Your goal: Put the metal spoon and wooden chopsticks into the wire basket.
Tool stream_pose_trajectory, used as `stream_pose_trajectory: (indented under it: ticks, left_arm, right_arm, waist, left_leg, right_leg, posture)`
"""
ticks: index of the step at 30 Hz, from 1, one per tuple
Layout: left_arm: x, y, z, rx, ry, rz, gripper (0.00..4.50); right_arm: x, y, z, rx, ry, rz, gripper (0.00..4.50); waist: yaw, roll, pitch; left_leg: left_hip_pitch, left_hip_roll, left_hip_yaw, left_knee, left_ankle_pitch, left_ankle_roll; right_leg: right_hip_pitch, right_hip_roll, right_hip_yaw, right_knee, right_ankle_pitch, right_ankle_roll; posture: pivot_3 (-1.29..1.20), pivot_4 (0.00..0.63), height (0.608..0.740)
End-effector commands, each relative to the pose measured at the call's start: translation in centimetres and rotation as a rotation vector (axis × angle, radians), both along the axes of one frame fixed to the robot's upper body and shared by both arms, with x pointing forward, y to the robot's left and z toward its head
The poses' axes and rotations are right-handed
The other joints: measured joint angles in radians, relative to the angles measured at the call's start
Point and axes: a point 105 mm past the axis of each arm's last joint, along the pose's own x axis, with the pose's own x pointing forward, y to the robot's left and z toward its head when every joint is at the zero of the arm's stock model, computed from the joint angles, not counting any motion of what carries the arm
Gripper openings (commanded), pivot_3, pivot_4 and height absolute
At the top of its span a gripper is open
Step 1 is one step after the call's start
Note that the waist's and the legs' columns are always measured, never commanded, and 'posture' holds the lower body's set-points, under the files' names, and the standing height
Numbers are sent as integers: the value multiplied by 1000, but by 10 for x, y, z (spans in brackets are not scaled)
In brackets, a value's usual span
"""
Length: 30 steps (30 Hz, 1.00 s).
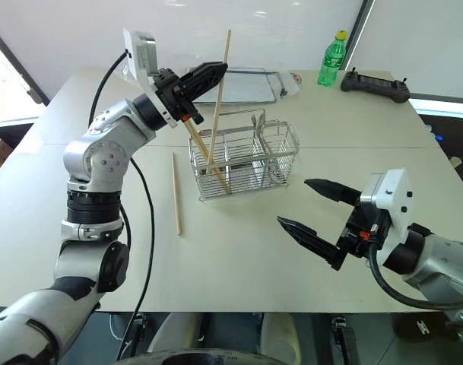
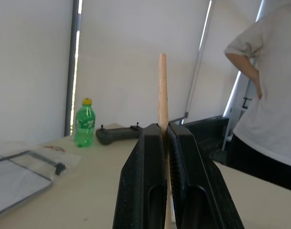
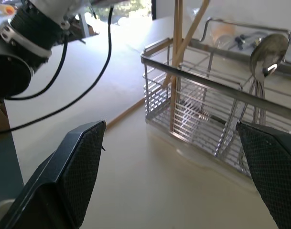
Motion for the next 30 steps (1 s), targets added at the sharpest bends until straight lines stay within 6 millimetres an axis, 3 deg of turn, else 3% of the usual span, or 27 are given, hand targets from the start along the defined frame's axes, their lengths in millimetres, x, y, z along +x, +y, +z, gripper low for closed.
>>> stream_pose_trajectory:
  ticks: [1, 6, 9, 12, 14, 16, 17, 19, 21, 23, 26, 30]
  left_arm:
    - [-6, -2, 10, -18, -50, -3, 1031]
    - [-16, 3, 25, -41, -55, -38, 3345]
    - [-21, 30, 61, -118, -66, -23, 3345]
    - [-14, 80, 93, -212, -57, 100, 3345]
    - [3, 128, 98, -243, 17, 268, 3345]
    - [21, 169, 86, -209, 108, 467, 3345]
    - [32, 182, 70, -133, 181, 571, 3345]
    - [49, 200, 40, -11, 274, 736, 3345]
    - [64, 206, 8, 58, 431, 835, 3345]
    - [77, 199, -22, 129, 539, 887, 3345]
    - [90, 167, -62, 267, 677, 897, 3345]
    - [96, 138, -85, 322, 797, 937, 3345]
  right_arm:
    - [0, 2, 3, -12, -27, 13, 4500]
    - [0, 0, 1, -19, -20, 18, 4500]
    - [-2, -1, -1, -35, -9, 25, 4500]
    - [-3, -4, -4, -44, -2, 16, 4500]
    - [-3, -6, -5, -39, 2, 5, 4500]
    - [-4, -6, -7, -33, 8, -5, 4500]
    - [-4, -6, -8, -30, 11, -6, 4500]
    - [-5, -4, -10, -24, 15, -4, 4500]
    - [-4, -2, -11, -17, 17, 0, 4500]
    - [-3, 0, -10, -12, 14, 5, 4500]
    - [0, 2, -9, -1, 10, 6, 4500]
    - [3, 6, -11, 7, 10, 7, 4500]
  waist:
    - [0, 0, 0]
    - [0, 0, 0]
    - [-1, 0, 1]
    - [-10, 1, 2]
    - [-18, 3, 1]
    - [-27, 4, 0]
    - [-27, 4, 0]
    - [-24, 3, 0]
    - [-9, 1, 0]
    - [6, -1, 0]
    - [11, -4, 0]
    - [3, -5, 1]
  left_leg:
    - [0, 0, 0, 0, 0, 0]
    - [-1, 0, 0, 0, 0, 0]
    - [-1, 0, 0, 0, 0, 0]
    - [0, 1, 0, -1, 0, 0]
    - [1, 1, 0, -2, 0, 0]
    - [3, 1, 0, -3, 0, 0]
    - [3, 1, 0, -3, 0, 0]
    - [3, 1, 0, -2, 0, 0]
    - [2, 0, -2, 0, 0, 0]
    - [2, 0, -2, 1, 0, 0]
    - [-1, -1, -3, 1, 0, -1]
    - [-9, -2, -3, 0, 0, -1]
  right_leg:
    - [0, 0, 0, 0, 0, 0]
    - [-1, 0, 0, 0, 0, 0]
    - [-1, 0, 0, 0, 0, 0]
    - [-2, 1, 0, 1, -2, 4]
    - [-1, 2, 0, 1, -2, 4]
    - [0, 2, 0, 1, -2, 5]
    - [0, 2, 0, 2, -2, 6]
    - [0, 2, 0, 2, -1, 8]
    - [1, 2, 0, 2, -1, 7]
    - [2, 1, 0, 1, -1, 7]
    - [1, 0, 0, 0, -1, 7]
    - [-8, 0, 0, 0, 2, 6]
  posture:
    - [0, 150, 709]
    - [0, 150, 709]
    - [0, 150, 709]
    - [0, 150, 709]
    - [0, 150, 709]
    - [0, 150, 709]
    - [0, 150, 709]
    - [0, 150, 709]
    - [0, 150, 709]
    - [0, 150, 709]
    - [0, 150, 709]
    - [0, 150, 709]
